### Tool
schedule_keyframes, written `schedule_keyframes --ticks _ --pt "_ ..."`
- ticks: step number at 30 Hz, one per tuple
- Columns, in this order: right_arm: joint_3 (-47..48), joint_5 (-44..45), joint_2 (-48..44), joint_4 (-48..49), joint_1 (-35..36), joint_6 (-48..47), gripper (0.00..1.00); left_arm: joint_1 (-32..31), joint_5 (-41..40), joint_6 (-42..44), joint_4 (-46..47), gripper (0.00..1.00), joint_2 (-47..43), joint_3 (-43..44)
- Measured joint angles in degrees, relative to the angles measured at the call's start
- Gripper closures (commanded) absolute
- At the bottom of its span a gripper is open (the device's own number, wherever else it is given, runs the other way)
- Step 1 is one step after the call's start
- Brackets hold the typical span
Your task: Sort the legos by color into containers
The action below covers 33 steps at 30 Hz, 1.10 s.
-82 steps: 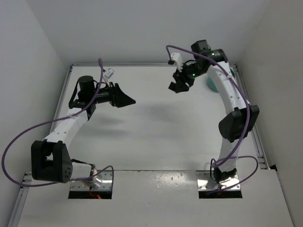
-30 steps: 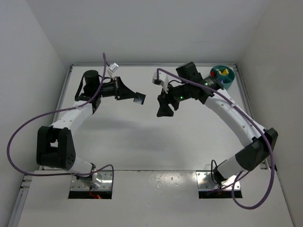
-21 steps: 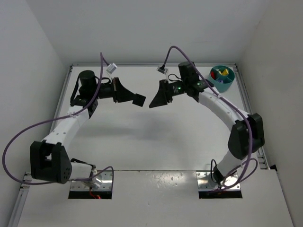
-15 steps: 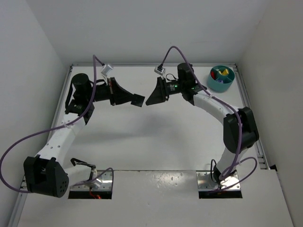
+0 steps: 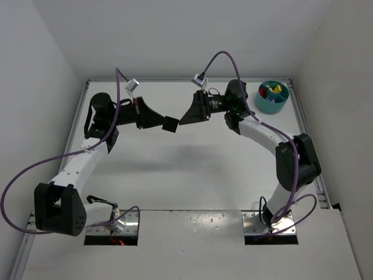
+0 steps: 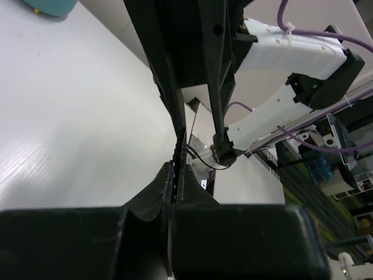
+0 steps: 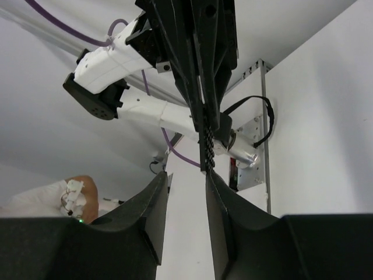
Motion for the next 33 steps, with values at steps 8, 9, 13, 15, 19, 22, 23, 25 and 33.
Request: schedule_keyframes --ticks 8,9,13,15,19,22,23,25,33 --pt "-0.96 -0.28 0.0 1.62 0.81 1.16 0.71 0.68 -1.07 -3.32 3.23 1.0 1.03 -0.31" --pt "-0.94 -0.26 0.0 1.6 0.87 1.18 0.71 0.68 -1.16 -3.45 3.34 1.0 1.03 -0.31" --pt "-0.94 0.07 0.0 1.07 0.92 1.01 0.71 0.7 -1.42 -3.87 3.69 1.0 1.03 -0.79" --pt "-0.94 0.13 0.0 0.37 0.9 0.55 0.71 0.7 -1.42 -4.07 3.72 1.0 1.03 -0.9" --pt "-0.94 0.15 0.0 -1.07 0.74 -0.79 0.71 0.74 -1.42 -4.11 3.72 1.0 1.03 -0.9" --pt "-1.16 0.35 0.0 -3.61 0.74 -3.04 0.71 0.81 -1.44 -4.11 3.74 1.0 1.03 -0.9" --pt "-1.29 0.46 0.0 -4.59 0.74 -4.0 0.71 0.85 -1.44 -4.11 3.74 1.0 1.03 -0.9" --pt "-1.6 1.01 0.0 -6.45 0.74 -5.84 0.71 0.94 -1.44 -4.24 3.8 1.0 1.03 -0.9" --pt "-1.57 3.08 0.0 -11.52 0.79 -10.88 0.71 1.09 -1.55 -4.52 4.59 1.0 1.03 -2.16"
